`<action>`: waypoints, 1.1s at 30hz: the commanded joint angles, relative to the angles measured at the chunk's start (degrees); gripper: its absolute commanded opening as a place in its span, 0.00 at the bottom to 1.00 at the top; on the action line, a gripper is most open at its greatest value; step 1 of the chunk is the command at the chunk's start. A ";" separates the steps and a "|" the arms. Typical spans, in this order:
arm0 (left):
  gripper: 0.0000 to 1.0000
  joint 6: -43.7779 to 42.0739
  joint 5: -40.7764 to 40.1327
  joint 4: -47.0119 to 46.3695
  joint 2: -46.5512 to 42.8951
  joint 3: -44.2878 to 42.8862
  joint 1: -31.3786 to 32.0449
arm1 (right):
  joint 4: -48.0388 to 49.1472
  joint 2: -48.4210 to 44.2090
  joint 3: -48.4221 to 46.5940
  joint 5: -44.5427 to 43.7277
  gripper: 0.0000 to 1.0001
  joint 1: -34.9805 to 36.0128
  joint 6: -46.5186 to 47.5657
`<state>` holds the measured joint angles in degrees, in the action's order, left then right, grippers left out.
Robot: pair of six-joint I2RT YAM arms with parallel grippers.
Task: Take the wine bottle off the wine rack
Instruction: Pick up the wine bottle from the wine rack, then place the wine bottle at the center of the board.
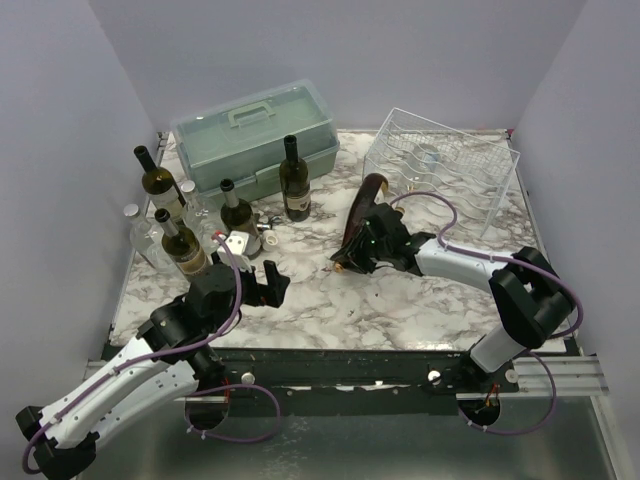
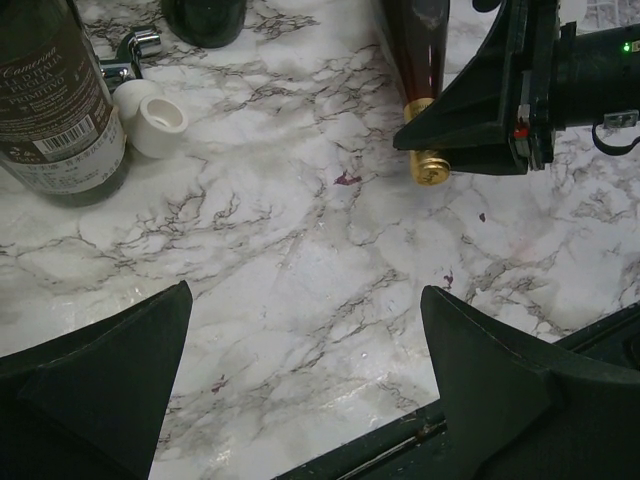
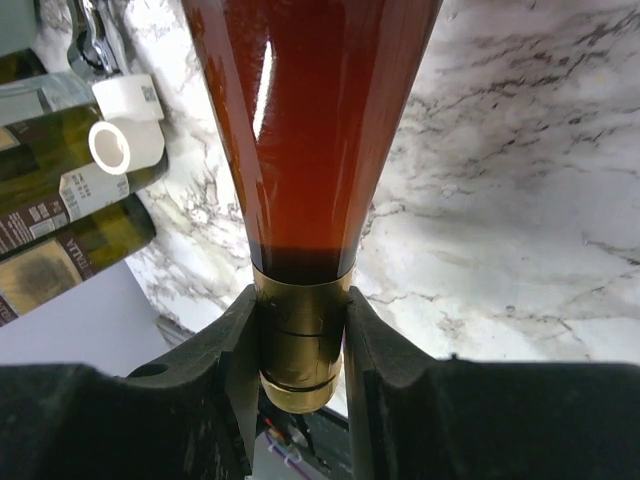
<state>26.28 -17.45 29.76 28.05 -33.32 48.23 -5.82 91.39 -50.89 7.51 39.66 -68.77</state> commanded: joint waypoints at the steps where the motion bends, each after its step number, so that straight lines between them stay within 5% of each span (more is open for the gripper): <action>1: 0.99 -1.01 -1.25 0.28 0.71 -1.76 -0.15 | 5.23 -2.71 -0.43 4.84 0.00 1.12 0.31; 17: 0.99 -1.71 -0.17 -0.84 0.75 -1.70 -0.13 | 9.89 -3.41 0.66 7.54 0.00 2.01 6.73; 33: 0.99 -2.37 2.29 -3.06 -2.73 0.83 -0.15 | -10.03 -9.18 -3.13 12.63 0.00 0.56 23.67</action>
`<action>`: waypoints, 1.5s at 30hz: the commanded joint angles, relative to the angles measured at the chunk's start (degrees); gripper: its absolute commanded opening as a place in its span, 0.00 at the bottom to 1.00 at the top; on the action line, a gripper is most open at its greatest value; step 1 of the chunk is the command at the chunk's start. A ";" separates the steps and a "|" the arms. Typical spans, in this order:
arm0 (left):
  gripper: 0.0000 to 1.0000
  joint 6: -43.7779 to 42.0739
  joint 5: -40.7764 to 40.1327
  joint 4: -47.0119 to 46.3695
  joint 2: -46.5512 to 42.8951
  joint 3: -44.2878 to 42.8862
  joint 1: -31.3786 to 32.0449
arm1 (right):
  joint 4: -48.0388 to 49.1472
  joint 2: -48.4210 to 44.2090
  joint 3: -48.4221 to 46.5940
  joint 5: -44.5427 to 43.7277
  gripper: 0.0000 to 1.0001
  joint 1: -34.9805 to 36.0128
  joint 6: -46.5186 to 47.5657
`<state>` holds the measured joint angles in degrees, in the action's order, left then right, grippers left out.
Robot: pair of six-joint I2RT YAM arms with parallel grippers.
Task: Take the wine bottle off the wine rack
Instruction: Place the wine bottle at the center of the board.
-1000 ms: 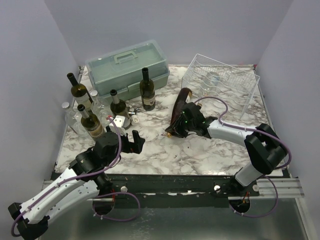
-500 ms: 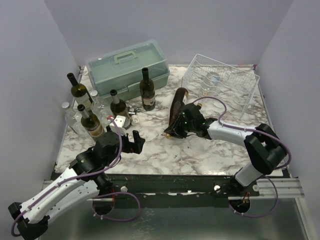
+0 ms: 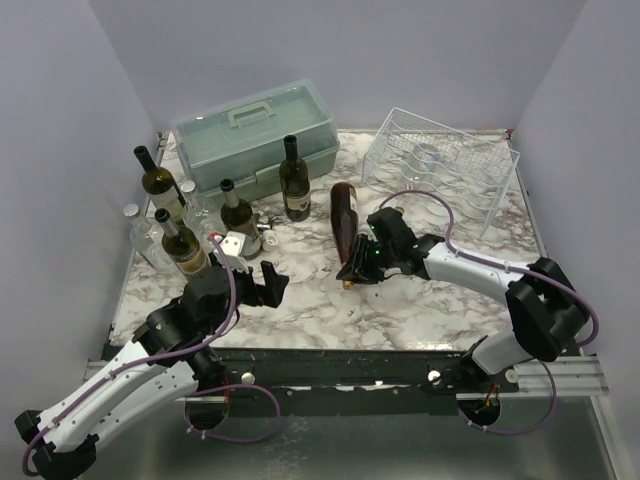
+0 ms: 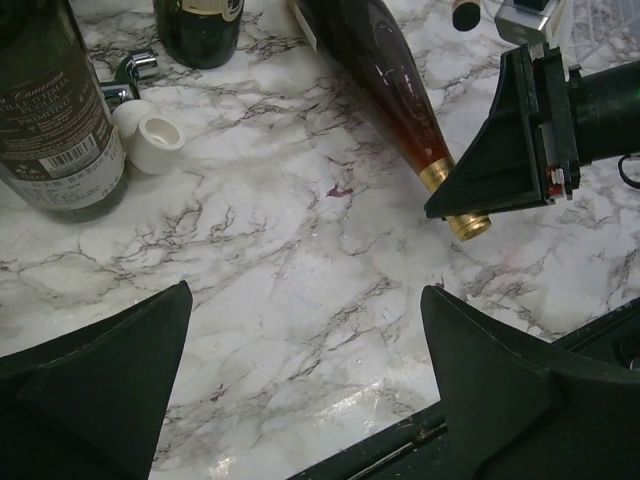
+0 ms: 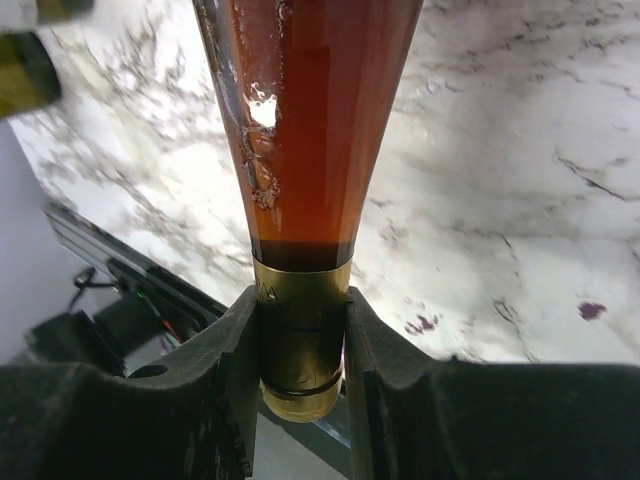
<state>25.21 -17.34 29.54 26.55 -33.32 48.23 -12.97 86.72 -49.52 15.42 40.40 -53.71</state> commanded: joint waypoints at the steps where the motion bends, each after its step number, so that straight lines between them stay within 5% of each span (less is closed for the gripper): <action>1: 0.99 -1.82 2.85 -3.61 -1.40 1.23 -0.10 | -4.73 -4.85 -5.41 4.79 0.00 -0.51 10.65; 21: 0.99 -32.44 29.59 -27.65 2.74 5.14 -0.03 | -27.93 -1.99 -16.44 -1.24 0.00 -5.35 42.17; 33: 0.99 -45.64 34.61 -32.67 13.73 3.54 1.58 | -34.72 -5.74 -21.35 -8.19 0.00 -8.76 49.37; 45: 0.99 -64.06 30.33 -42.71 28.43 -0.80 8.50 | -43.06 -9.61 -27.02 -8.91 0.00 -8.85 63.19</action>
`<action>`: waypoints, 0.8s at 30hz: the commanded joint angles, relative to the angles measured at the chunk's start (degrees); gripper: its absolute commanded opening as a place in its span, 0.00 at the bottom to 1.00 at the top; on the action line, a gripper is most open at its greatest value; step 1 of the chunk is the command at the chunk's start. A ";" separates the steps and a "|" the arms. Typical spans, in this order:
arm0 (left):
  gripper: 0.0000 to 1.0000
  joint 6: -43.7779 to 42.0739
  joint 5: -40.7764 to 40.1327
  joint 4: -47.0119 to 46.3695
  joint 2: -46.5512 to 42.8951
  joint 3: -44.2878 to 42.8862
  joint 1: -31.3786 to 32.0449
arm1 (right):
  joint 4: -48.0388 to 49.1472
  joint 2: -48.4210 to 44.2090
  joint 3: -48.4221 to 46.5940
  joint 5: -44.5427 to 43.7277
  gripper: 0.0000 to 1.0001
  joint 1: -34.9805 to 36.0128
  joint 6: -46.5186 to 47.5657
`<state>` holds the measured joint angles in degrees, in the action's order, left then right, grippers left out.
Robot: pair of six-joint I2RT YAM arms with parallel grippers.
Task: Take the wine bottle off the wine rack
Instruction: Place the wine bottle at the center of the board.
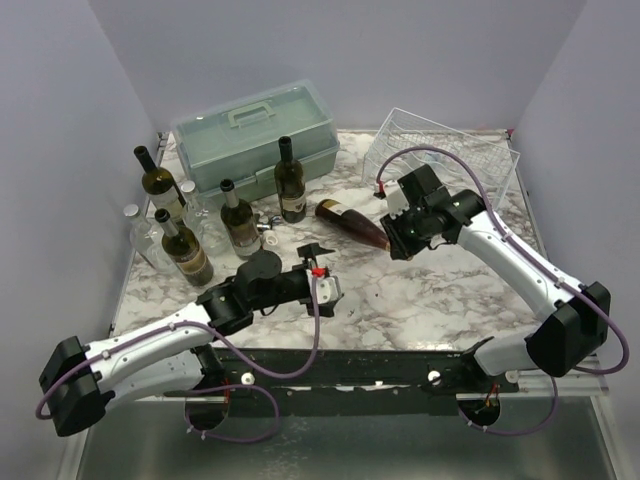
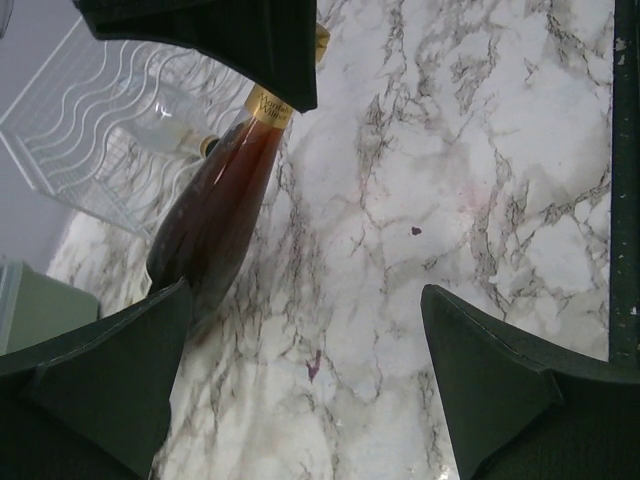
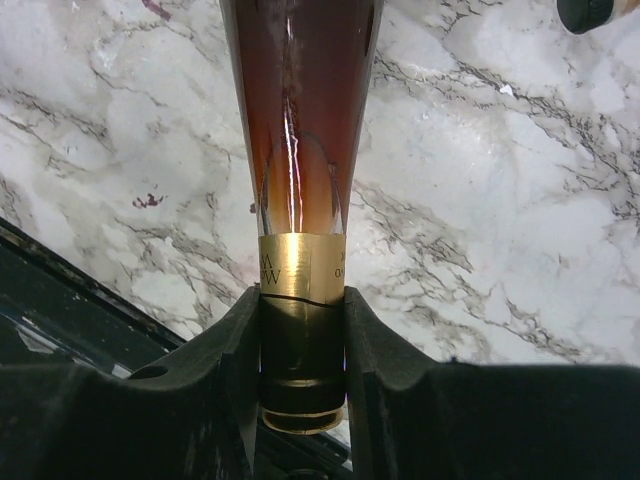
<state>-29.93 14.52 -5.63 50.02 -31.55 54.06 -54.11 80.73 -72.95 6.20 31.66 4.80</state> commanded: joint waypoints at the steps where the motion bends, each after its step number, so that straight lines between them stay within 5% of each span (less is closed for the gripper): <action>1: 0.99 -9.76 -2.42 -9.42 6.98 -3.02 3.35 | -2.35 -3.65 -3.77 0.47 0.00 -0.13 4.71; 16: 0.99 -13.69 -11.69 -36.46 35.16 -10.84 7.81 | -8.26 -4.04 -9.21 5.45 0.00 -0.11 2.15; 24: 0.99 -13.20 -14.01 -37.79 43.29 -16.97 7.75 | -9.22 -4.04 -10.40 6.98 0.00 -0.11 1.48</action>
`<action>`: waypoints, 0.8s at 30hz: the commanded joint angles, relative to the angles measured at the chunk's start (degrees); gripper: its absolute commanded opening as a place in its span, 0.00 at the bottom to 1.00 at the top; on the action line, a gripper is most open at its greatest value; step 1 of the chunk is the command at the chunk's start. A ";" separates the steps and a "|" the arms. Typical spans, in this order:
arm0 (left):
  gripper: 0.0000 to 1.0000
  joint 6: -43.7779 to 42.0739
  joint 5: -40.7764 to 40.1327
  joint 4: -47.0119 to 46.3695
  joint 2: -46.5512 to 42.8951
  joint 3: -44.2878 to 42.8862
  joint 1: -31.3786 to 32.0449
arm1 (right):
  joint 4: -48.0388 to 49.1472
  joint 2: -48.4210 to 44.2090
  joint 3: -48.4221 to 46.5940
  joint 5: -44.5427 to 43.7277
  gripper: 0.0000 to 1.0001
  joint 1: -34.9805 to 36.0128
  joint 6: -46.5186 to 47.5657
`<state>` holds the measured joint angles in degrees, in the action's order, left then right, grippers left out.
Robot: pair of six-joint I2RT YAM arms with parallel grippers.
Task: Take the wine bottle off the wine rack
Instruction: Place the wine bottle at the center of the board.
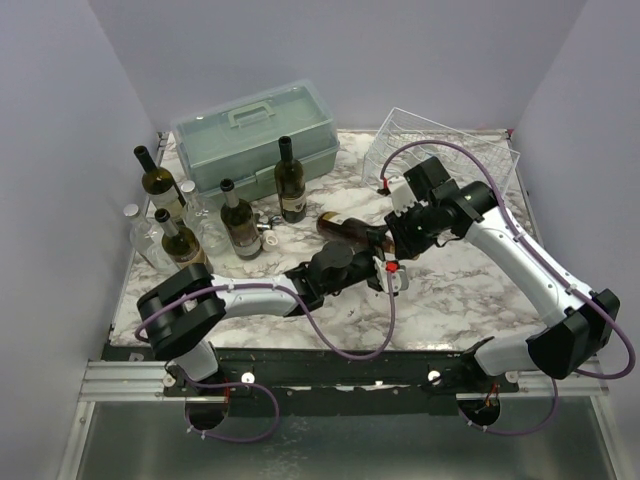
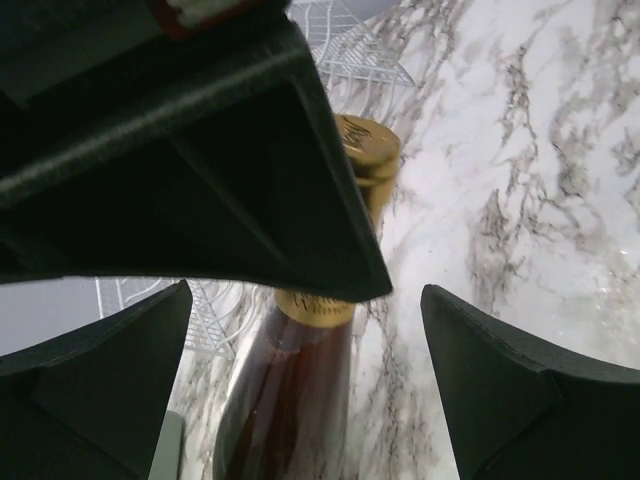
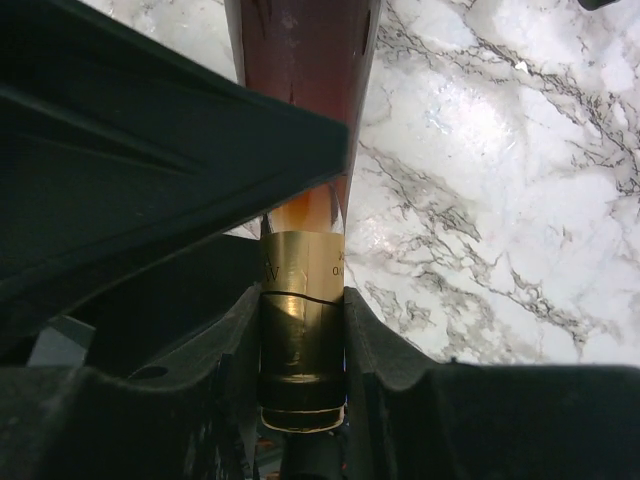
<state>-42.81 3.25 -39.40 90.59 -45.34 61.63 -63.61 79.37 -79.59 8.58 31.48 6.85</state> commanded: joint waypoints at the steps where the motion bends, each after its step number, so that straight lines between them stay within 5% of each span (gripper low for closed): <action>1: 0.99 -0.19 -2.72 -4.09 3.42 -3.46 0.13 | 0.11 -2.73 -3.99 4.67 0.00 0.07 -0.53; 11: 0.88 0.45 -5.09 -4.28 6.55 -3.88 -0.03 | -0.52 -3.44 -5.31 5.36 0.00 0.08 -1.05; 18: 0.65 0.84 -5.03 -4.37 6.29 -3.35 -0.32 | -0.24 -3.44 -5.14 5.40 0.00 0.05 -1.18; 22: 0.19 1.14 -5.86 -4.29 6.03 -3.44 -0.38 | 0.10 -3.87 -5.24 6.43 0.00 0.11 -0.99; 24: 0.05 1.19 -5.80 -4.28 5.51 -3.20 -0.37 | 0.01 -3.96 -5.84 6.98 0.00 0.07 -0.50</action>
<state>-43.53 -1.91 -43.09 96.66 -48.31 61.17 -65.14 78.26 -81.67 10.52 31.33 6.04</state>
